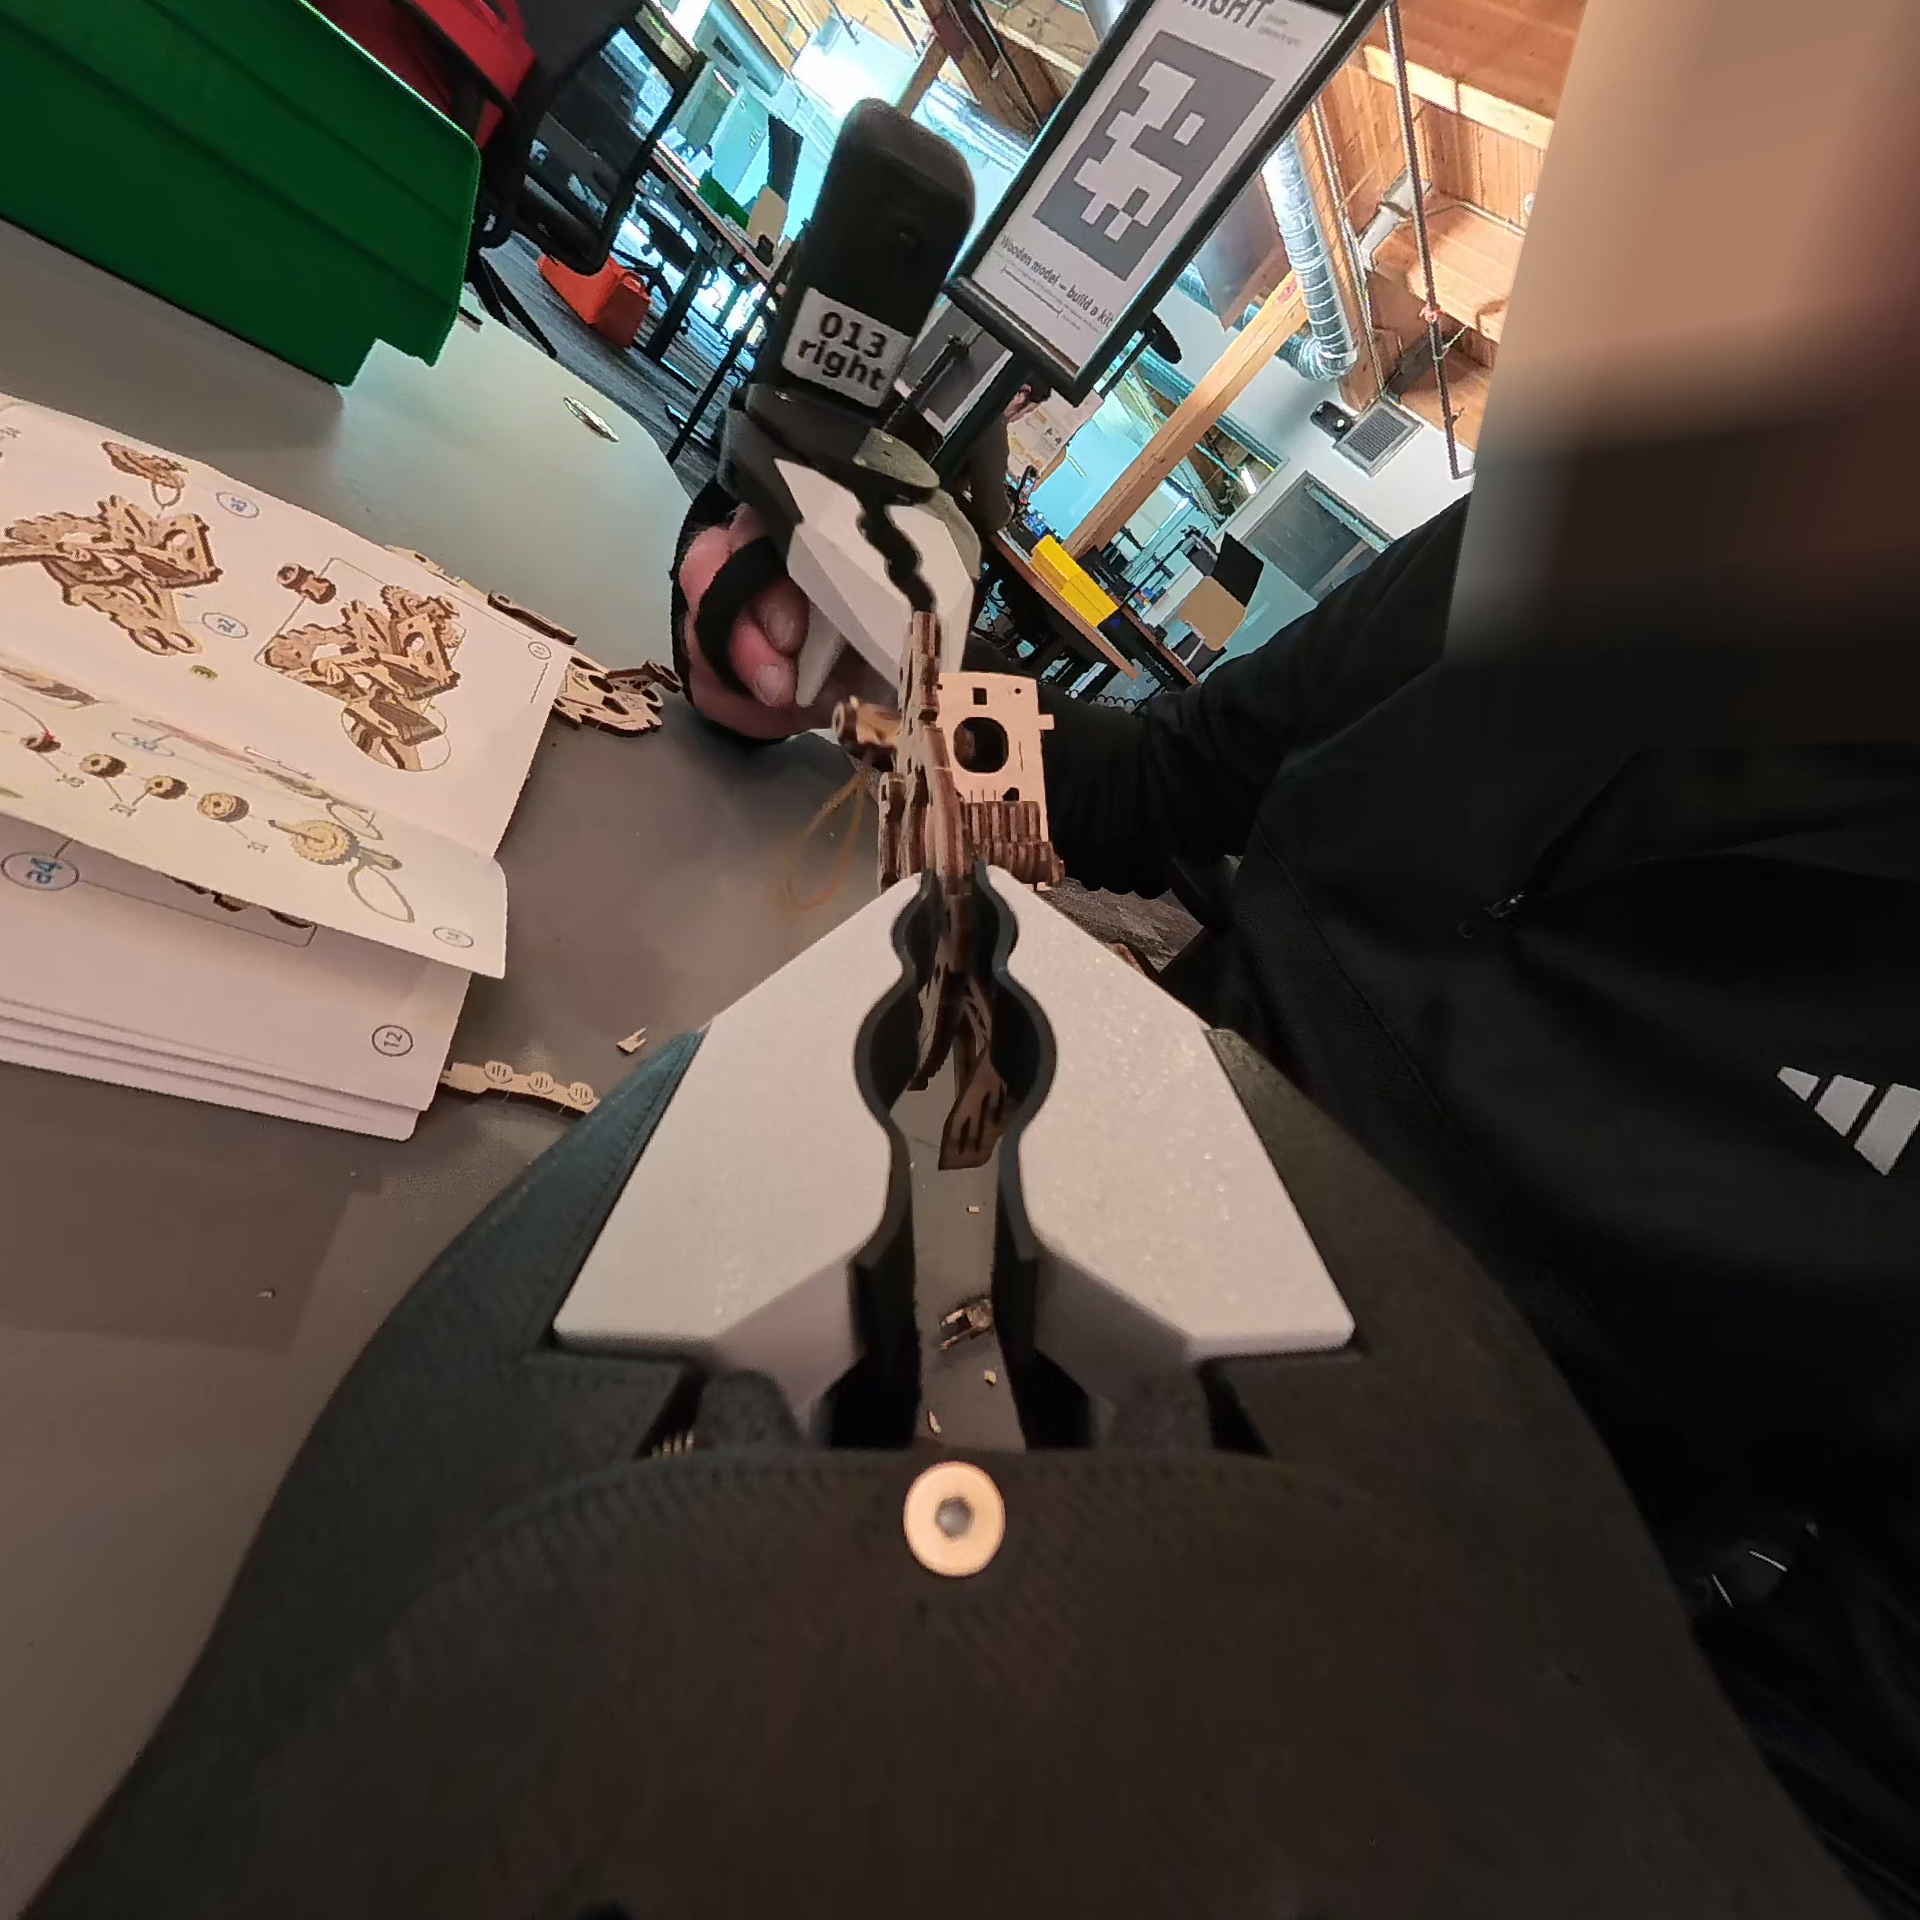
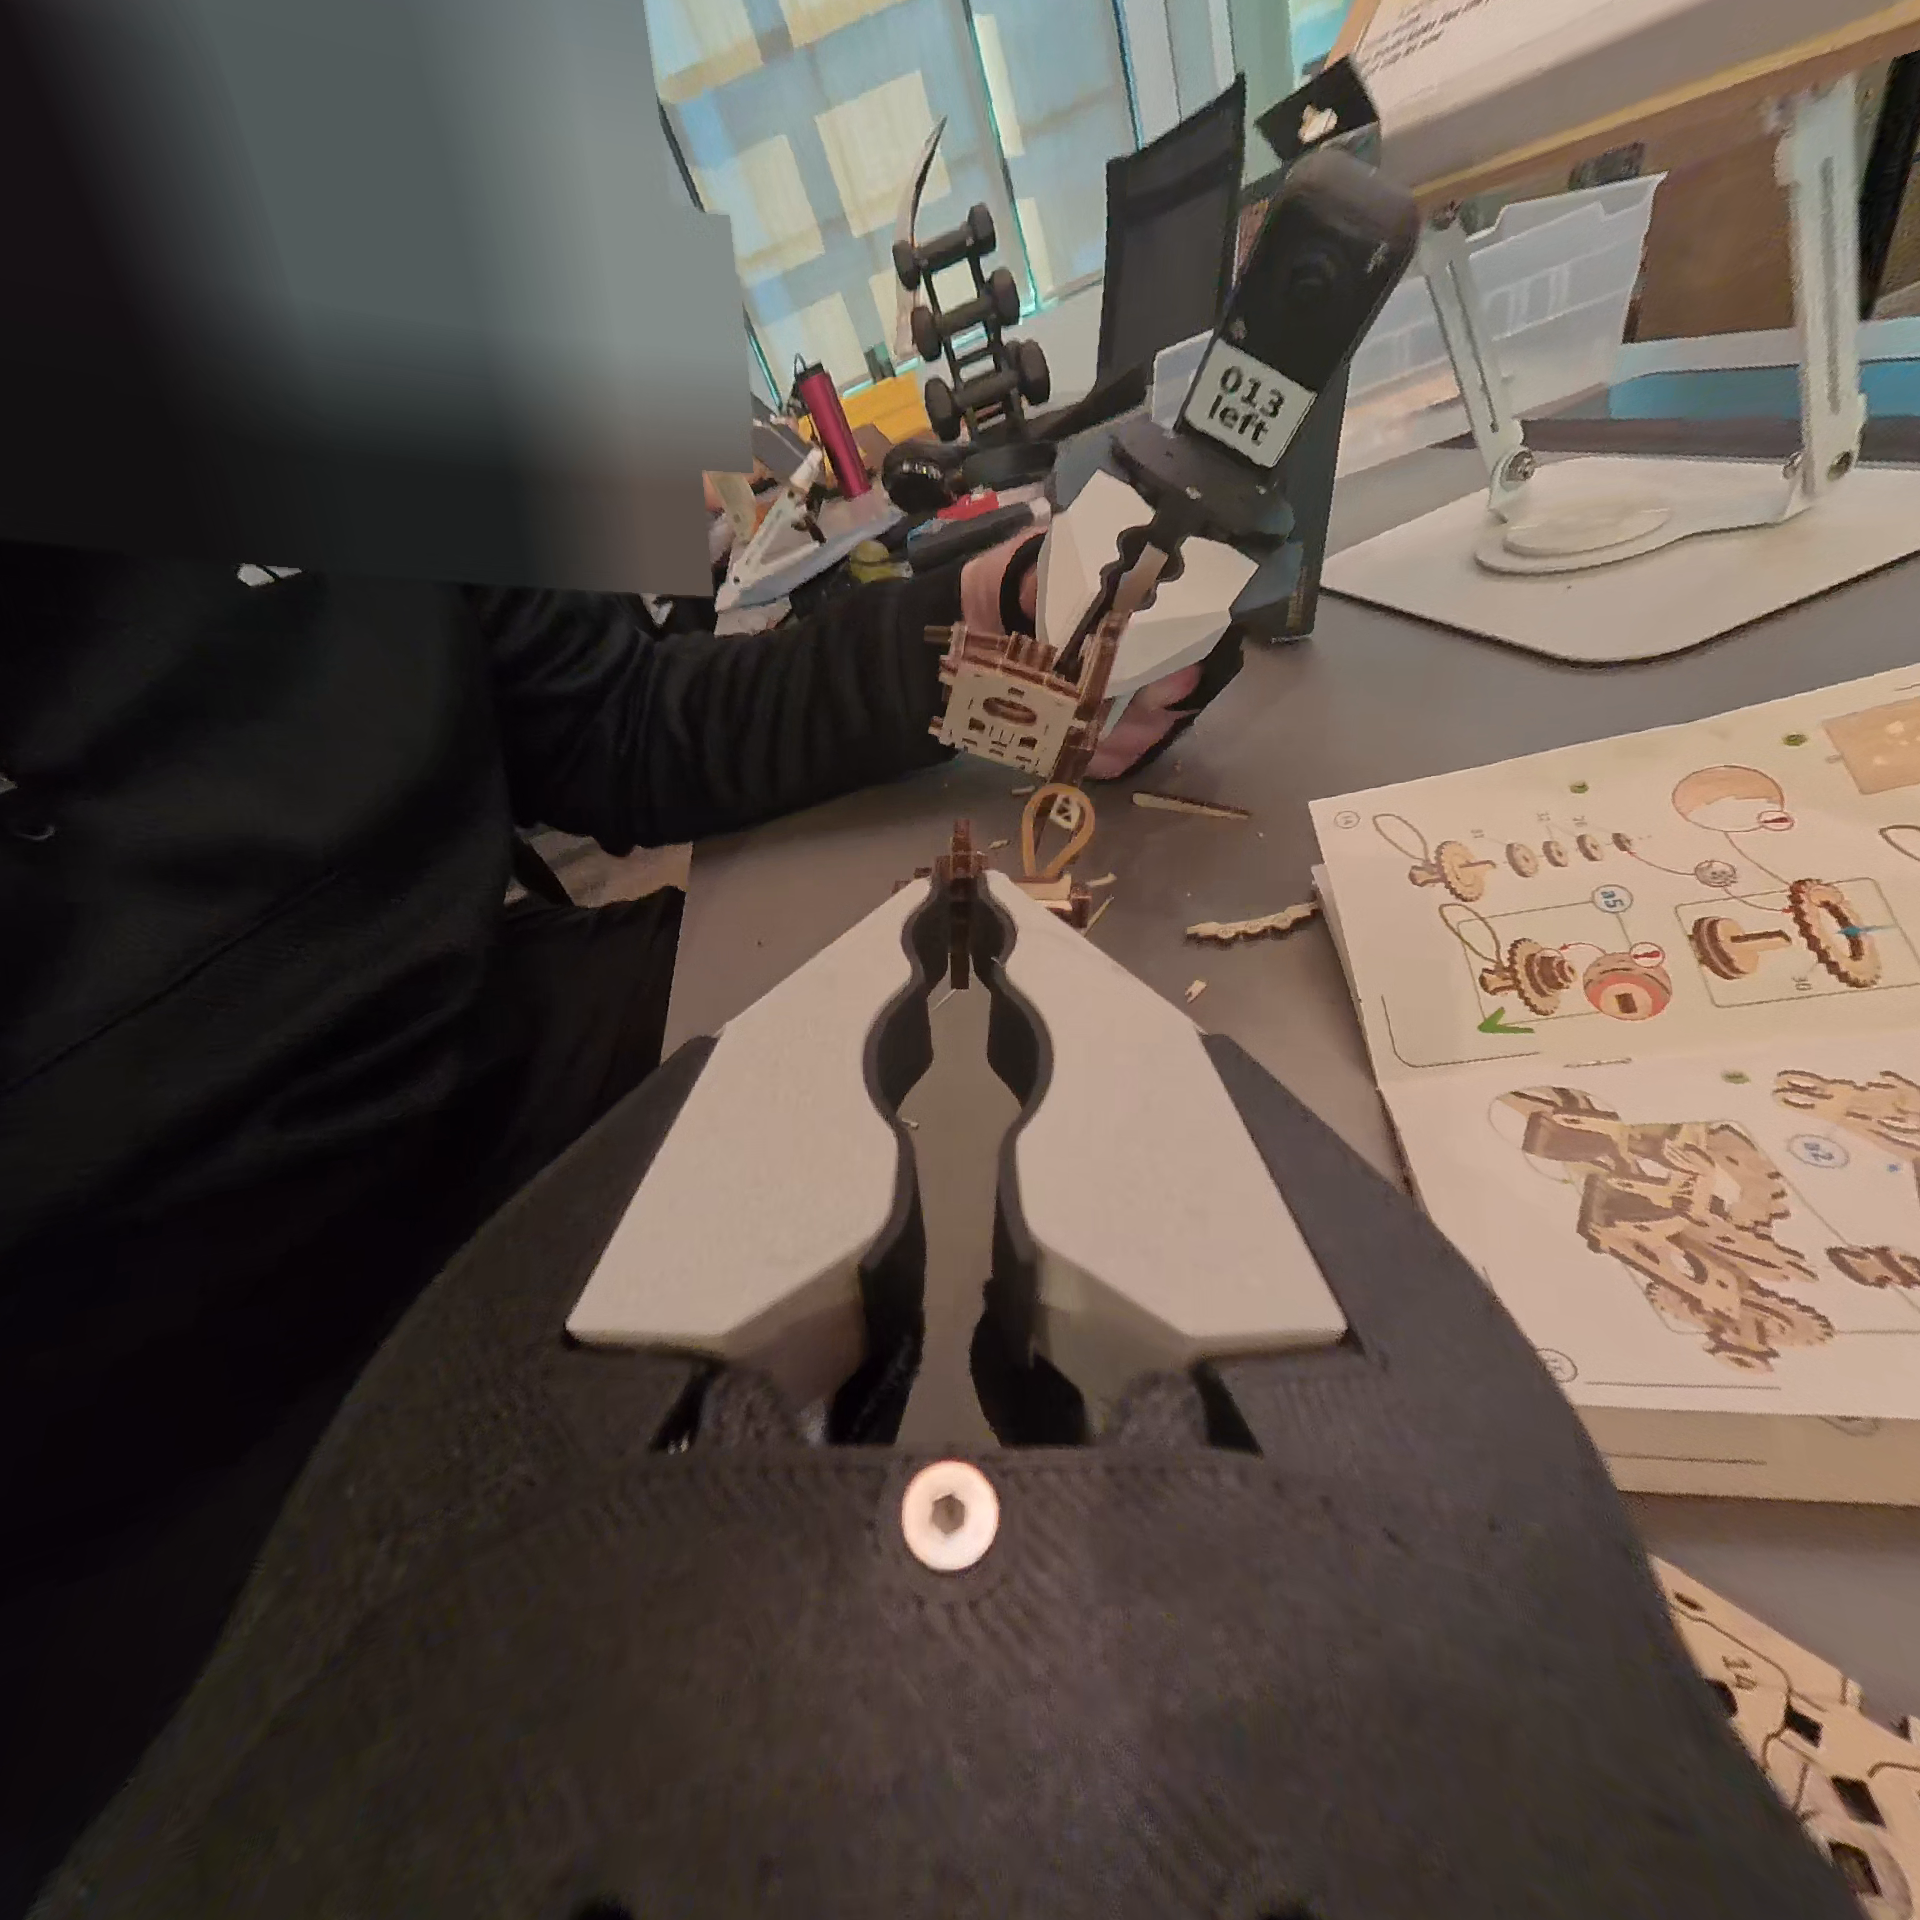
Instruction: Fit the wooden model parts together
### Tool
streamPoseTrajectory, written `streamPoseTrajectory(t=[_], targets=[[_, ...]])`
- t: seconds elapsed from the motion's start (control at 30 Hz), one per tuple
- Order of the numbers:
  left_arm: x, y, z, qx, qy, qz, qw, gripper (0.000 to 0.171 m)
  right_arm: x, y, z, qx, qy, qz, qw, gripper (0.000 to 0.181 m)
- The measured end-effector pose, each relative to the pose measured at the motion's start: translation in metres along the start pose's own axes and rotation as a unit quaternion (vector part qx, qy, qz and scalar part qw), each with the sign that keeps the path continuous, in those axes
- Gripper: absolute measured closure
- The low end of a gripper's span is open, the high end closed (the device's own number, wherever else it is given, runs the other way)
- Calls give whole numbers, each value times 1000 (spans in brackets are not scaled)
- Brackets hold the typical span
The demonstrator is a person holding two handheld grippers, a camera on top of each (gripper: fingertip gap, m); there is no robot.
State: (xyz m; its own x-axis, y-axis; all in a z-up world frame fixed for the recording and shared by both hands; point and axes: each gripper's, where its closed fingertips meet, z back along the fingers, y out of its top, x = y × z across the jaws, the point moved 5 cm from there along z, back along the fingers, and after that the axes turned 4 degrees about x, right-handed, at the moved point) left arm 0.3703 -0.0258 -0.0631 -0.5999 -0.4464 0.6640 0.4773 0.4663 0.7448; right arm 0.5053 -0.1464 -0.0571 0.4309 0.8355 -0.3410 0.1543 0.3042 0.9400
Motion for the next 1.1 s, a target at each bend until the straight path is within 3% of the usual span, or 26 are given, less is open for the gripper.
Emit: streamPoseTrajectory(t=[0.43, 1.1], targets=[[1, 1, 1, 0, 4, -3, 1000, 168, 2, 4, 7, 35, 2, -21, 999, 181], [-3, -1, 1, -15, 26, -3, 1000, 168, 1, 4, 6, 33, -1, -17, 999, 181]])
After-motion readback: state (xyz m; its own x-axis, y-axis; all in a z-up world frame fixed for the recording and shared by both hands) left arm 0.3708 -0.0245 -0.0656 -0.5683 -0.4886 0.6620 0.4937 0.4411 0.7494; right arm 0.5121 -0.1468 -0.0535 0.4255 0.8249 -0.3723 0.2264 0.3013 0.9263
